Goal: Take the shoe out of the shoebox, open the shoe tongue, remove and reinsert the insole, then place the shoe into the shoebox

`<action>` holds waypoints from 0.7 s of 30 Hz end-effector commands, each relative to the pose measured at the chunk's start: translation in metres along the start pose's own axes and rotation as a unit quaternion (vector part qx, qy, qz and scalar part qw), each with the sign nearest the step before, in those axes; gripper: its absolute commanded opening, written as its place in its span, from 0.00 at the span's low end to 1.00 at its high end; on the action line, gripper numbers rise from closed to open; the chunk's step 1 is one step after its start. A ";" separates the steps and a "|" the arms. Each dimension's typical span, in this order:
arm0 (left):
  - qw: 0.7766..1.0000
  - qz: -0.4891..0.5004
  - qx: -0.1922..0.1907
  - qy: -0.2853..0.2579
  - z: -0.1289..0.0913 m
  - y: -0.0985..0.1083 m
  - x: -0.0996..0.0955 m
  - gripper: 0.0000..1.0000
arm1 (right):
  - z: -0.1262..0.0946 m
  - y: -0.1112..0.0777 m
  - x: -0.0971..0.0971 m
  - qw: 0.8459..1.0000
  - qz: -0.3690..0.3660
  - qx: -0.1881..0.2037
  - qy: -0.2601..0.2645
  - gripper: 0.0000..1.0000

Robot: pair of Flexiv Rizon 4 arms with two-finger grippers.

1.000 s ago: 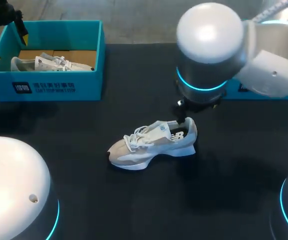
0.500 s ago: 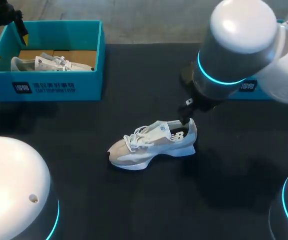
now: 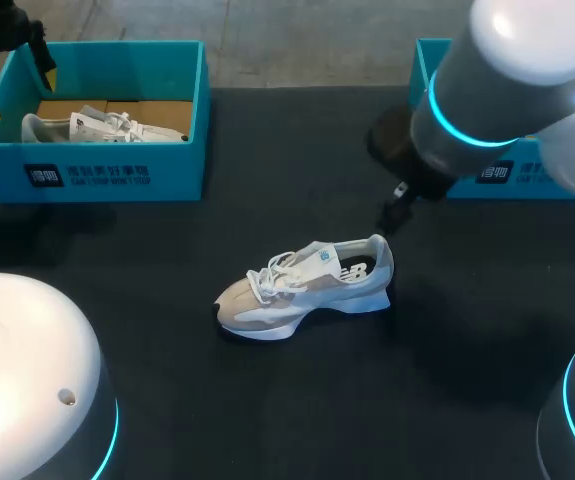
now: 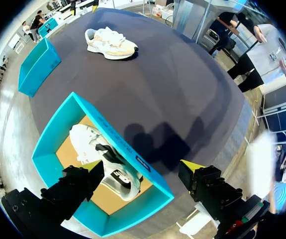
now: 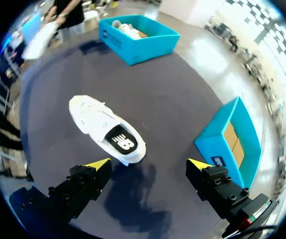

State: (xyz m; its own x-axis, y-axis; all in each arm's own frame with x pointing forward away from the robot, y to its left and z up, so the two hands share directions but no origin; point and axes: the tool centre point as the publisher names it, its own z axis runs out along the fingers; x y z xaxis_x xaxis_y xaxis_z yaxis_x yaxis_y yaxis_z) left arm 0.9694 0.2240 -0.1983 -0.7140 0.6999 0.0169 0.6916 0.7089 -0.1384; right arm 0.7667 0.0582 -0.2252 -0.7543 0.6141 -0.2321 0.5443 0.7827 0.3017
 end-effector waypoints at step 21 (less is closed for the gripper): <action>1.000 0.000 -0.001 0.000 0.000 -0.001 0.001 1.00 | 0.007 -0.054 -0.040 0.969 -0.214 -0.102 0.073 1.00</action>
State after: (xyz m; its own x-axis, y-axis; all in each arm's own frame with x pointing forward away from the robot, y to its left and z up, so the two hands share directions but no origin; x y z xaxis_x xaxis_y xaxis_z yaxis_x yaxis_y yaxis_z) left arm 0.9694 0.2240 -0.1983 -0.7140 0.6999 0.0169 0.6916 0.7089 -0.1384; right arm 0.7757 -0.0030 -0.2359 -0.9493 0.2040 -0.2393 0.1221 0.9404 0.3173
